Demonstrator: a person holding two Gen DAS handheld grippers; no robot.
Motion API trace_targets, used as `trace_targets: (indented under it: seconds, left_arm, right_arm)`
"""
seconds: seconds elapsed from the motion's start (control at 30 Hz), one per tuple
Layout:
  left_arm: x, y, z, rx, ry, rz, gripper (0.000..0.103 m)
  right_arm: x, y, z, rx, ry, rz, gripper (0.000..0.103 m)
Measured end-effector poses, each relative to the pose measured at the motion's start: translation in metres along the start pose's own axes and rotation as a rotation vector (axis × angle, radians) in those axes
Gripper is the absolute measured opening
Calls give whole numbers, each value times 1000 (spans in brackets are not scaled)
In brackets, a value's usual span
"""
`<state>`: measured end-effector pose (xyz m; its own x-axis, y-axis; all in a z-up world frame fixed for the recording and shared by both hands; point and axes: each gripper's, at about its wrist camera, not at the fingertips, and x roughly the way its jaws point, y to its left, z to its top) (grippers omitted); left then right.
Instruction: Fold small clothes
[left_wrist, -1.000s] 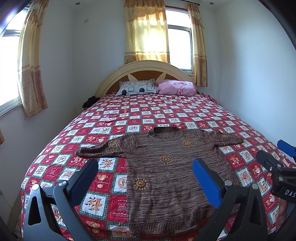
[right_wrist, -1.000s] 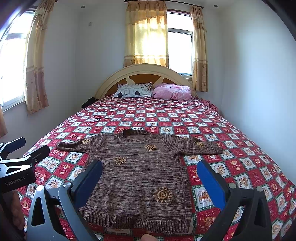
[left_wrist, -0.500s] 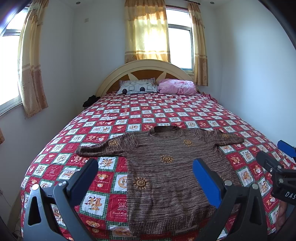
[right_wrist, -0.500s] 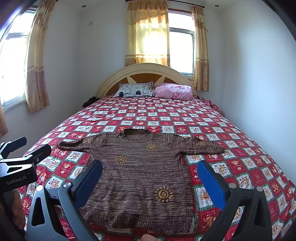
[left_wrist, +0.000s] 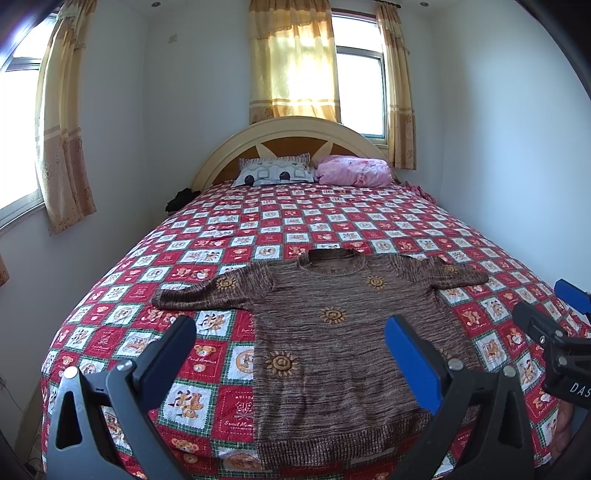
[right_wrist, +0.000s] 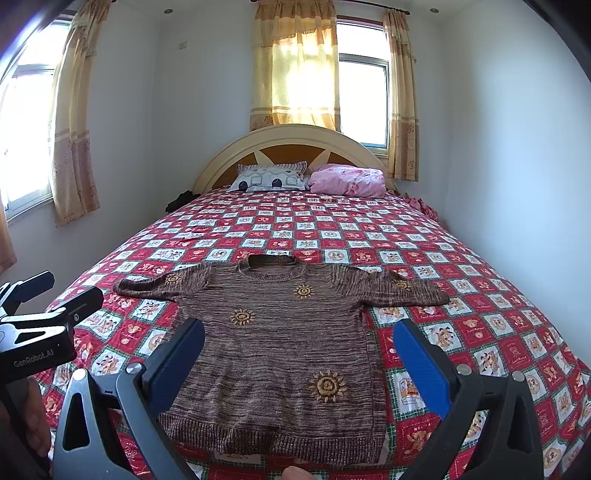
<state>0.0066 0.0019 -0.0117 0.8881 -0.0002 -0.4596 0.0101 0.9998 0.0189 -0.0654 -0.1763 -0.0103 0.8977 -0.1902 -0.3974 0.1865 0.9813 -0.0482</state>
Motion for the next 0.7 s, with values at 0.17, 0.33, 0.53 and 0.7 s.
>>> trace_targets:
  seconds: [0.17, 0.33, 0.53, 0.7]
  left_arm:
    - [3, 2, -4, 0, 6, 2, 103]
    - [13, 0, -7, 2, 22, 4, 103]
    - [29, 0, -12, 7, 47, 20, 103]
    - [48, 0, -16, 11, 79, 25, 103]
  right_arm:
    - [4, 1, -3, -3, 6, 3, 102]
    - [11, -2, -5, 10, 21, 1, 102]
    - [22, -2, -10, 13, 41, 3, 102]
    - [43, -6, -18, 23, 77, 4, 102]
